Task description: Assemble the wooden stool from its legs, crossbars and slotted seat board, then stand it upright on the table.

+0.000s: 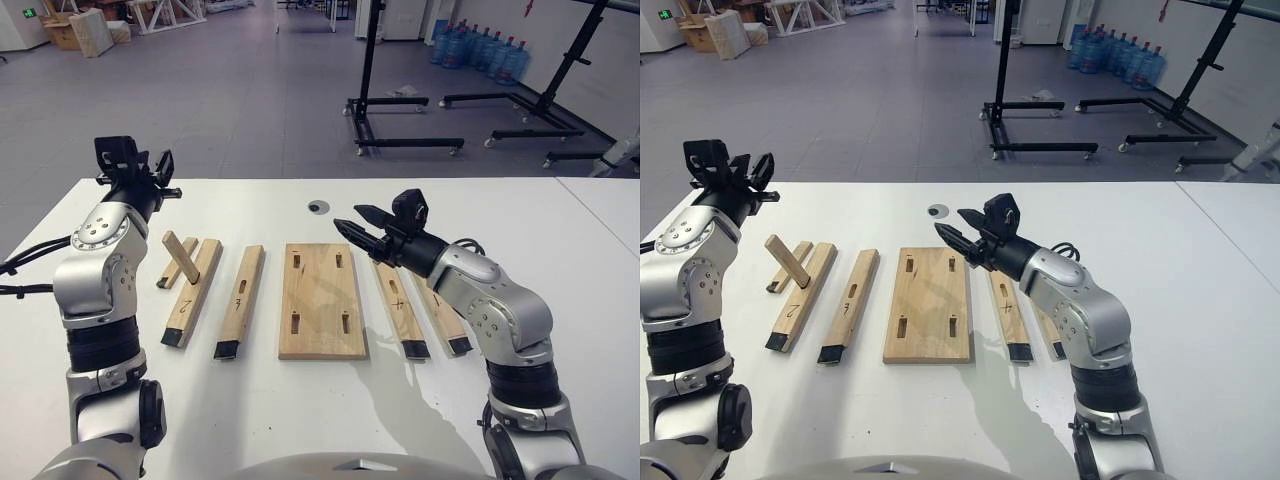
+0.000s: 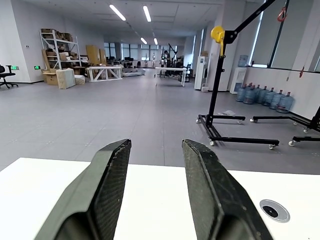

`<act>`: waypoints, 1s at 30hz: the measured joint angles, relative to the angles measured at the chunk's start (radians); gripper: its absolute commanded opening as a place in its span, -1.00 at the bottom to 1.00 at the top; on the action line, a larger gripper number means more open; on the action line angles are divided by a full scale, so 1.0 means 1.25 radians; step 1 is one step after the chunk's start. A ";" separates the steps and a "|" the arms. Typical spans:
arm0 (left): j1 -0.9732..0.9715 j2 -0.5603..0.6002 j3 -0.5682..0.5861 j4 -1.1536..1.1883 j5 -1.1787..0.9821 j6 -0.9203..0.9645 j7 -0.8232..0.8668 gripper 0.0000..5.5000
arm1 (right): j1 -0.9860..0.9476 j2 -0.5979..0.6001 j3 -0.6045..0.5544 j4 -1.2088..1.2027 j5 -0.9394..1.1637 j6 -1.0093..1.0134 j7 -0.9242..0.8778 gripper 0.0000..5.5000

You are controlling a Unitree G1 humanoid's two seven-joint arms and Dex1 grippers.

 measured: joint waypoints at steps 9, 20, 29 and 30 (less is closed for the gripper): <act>0.025 -0.008 -0.013 0.067 0.025 -0.076 -0.010 -0.32 | 0.000 -0.001 0.001 -0.001 0.000 0.000 0.000 0.06; 0.090 -0.085 -0.020 0.201 0.035 -0.268 -0.017 -0.32 | 0.001 -0.003 0.000 -0.002 0.001 0.002 0.000 0.06; -0.120 0.056 0.041 -0.242 0.026 0.122 0.111 -0.32 | 0.006 -0.001 -0.011 -0.018 0.002 0.002 -0.013 0.06; -0.127 0.063 0.048 -0.265 0.020 0.197 0.116 -0.32 | 0.015 -0.001 -0.013 -0.023 0.002 0.001 -0.016 0.06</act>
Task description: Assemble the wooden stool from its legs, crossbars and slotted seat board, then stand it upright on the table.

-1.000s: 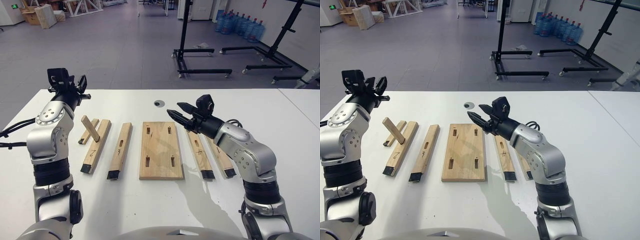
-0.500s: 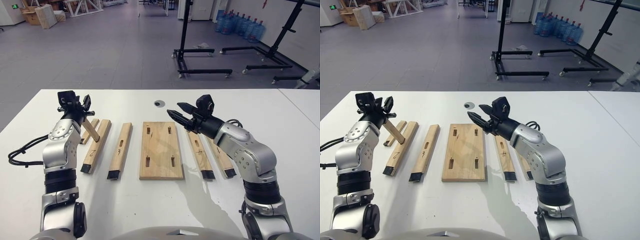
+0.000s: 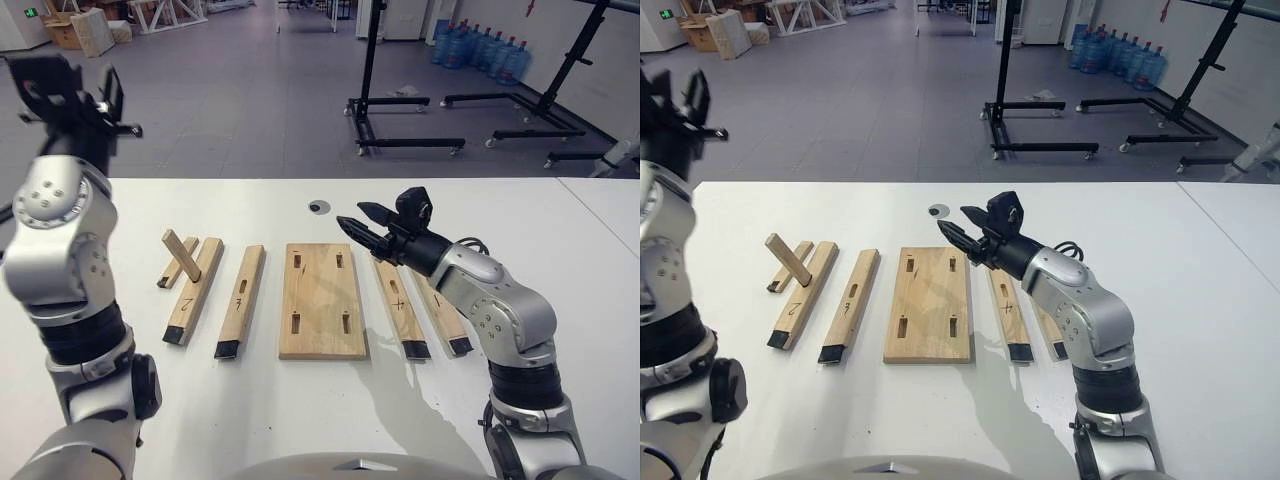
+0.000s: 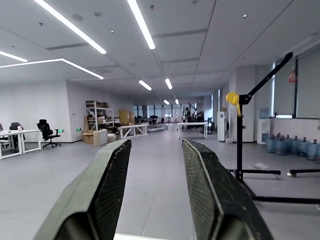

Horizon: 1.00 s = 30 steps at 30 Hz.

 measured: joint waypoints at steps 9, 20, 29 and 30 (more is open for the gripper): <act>0.145 0.168 0.040 -0.087 -0.133 0.541 -0.114 -0.32 | 0.096 -0.010 -0.074 -0.068 0.014 0.000 -0.043 0.06; 0.258 0.372 -0.019 0.004 -0.492 0.541 -0.195 -0.15 | 0.125 -0.018 -0.084 -0.091 0.022 -0.001 -0.057 0.06; 0.344 0.234 -0.032 -0.002 -0.540 0.541 -0.021 0.31 | 0.133 -0.018 -0.077 -0.087 0.024 -0.001 -0.059 0.06; 0.351 0.202 -0.039 0.002 -0.516 0.541 -0.006 0.33 | 0.130 -0.018 -0.073 -0.085 0.024 -0.001 -0.058 0.06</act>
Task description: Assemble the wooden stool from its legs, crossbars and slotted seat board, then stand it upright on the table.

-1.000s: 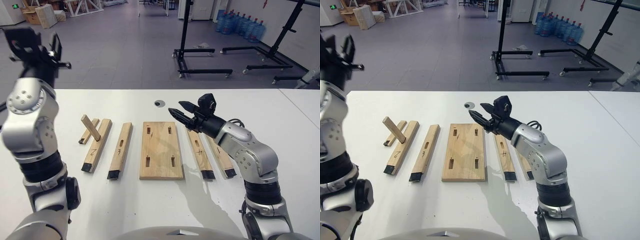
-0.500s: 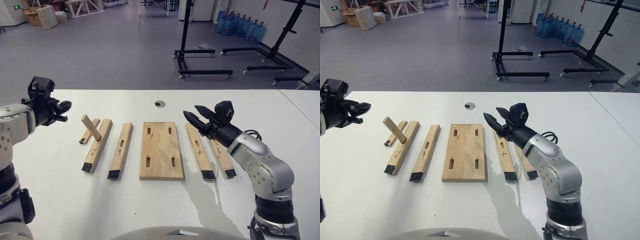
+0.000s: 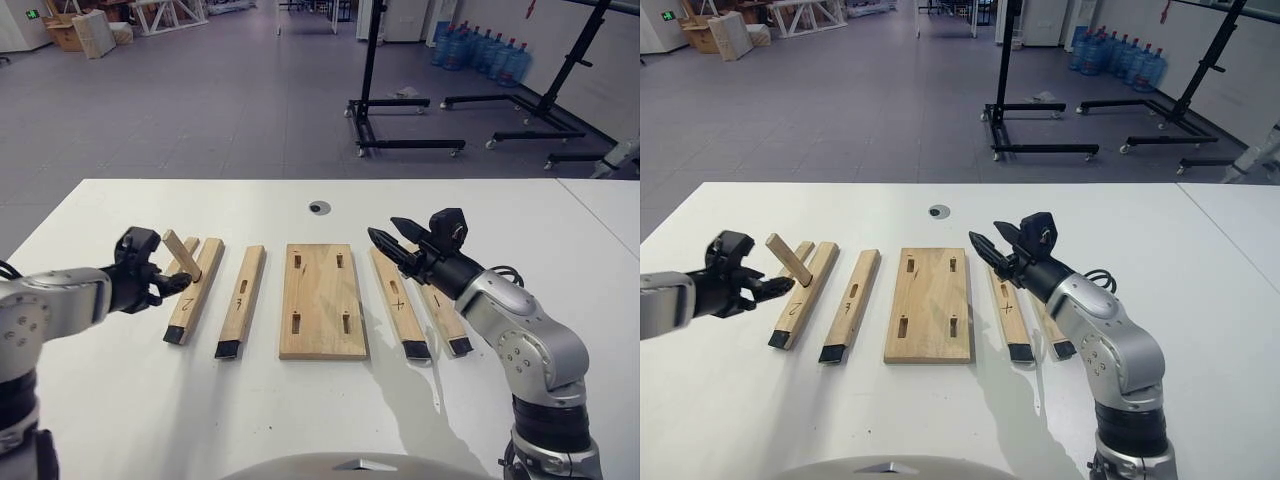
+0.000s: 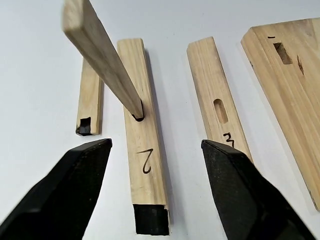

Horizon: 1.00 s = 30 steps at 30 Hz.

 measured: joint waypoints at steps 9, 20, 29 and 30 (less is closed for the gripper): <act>0.055 -0.110 -0.087 0.107 0.220 -0.150 0.014 0.33 | -0.038 -0.001 0.018 0.027 0.000 0.000 0.008 0.06; 0.084 -0.152 -0.150 0.215 0.345 -0.312 -0.079 0.28 | -0.059 -0.001 0.029 0.038 0.000 0.000 0.015 0.06; 0.106 -0.150 -0.168 0.213 0.406 -0.363 -0.130 -0.19 | -0.072 -0.002 0.039 0.052 0.000 0.000 0.017 0.06; 0.108 -0.150 -0.168 0.212 0.407 -0.365 -0.133 -0.24 | -0.072 -0.001 0.039 0.053 0.000 0.000 0.017 0.06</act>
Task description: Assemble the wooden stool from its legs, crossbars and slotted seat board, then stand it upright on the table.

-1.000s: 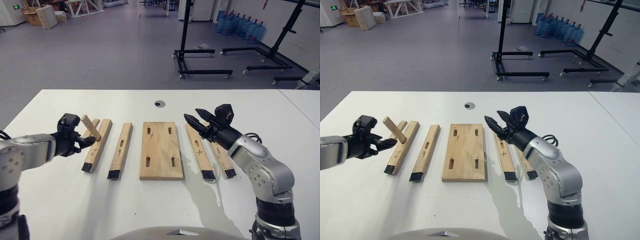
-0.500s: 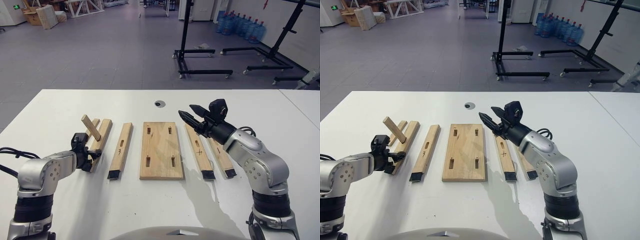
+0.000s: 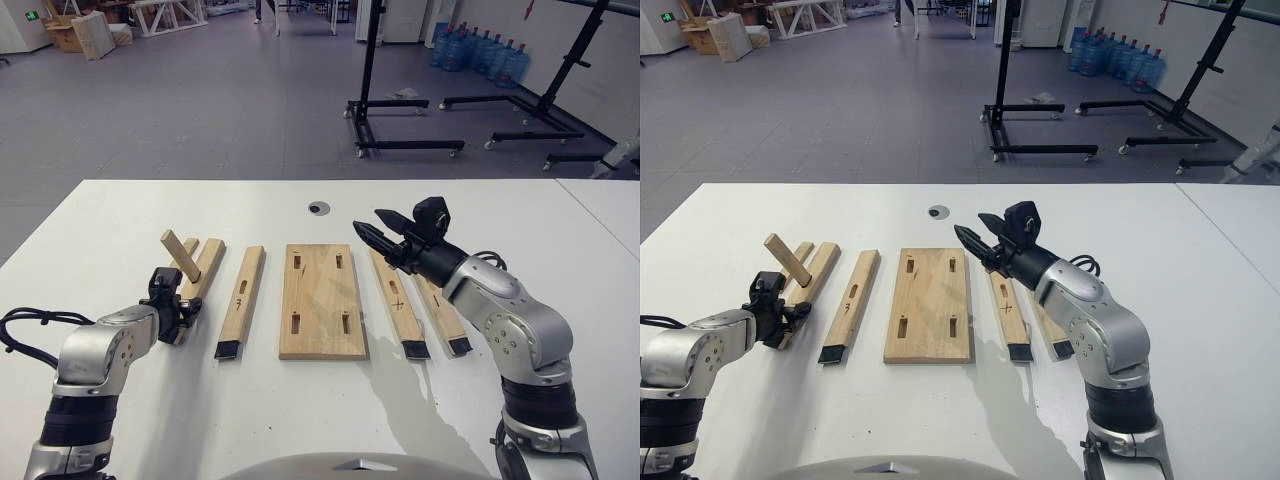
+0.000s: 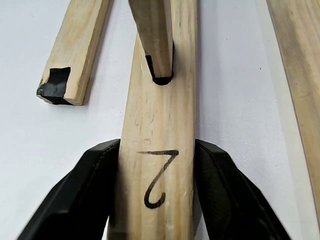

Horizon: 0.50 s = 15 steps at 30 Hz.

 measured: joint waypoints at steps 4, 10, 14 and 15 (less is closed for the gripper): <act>0.008 -0.002 0.004 0.000 0.016 -0.016 -0.012 -0.25 | 0.000 0.000 0.001 0.001 0.000 0.000 0.000 0.06; 0.009 -0.013 0.016 0.001 0.020 -0.023 -0.033 -0.25 | 0.000 -0.001 0.001 0.006 -0.001 -0.004 0.000 0.06; -0.085 -0.023 0.050 -0.034 -0.031 -0.020 -0.084 -0.25 | -0.047 -0.019 -0.060 0.066 0.015 -0.006 0.006 0.06; -0.144 -0.040 0.085 -0.048 -0.077 -0.019 -0.100 -0.25 | -0.082 -0.026 -0.097 0.104 0.034 0.001 0.004 0.06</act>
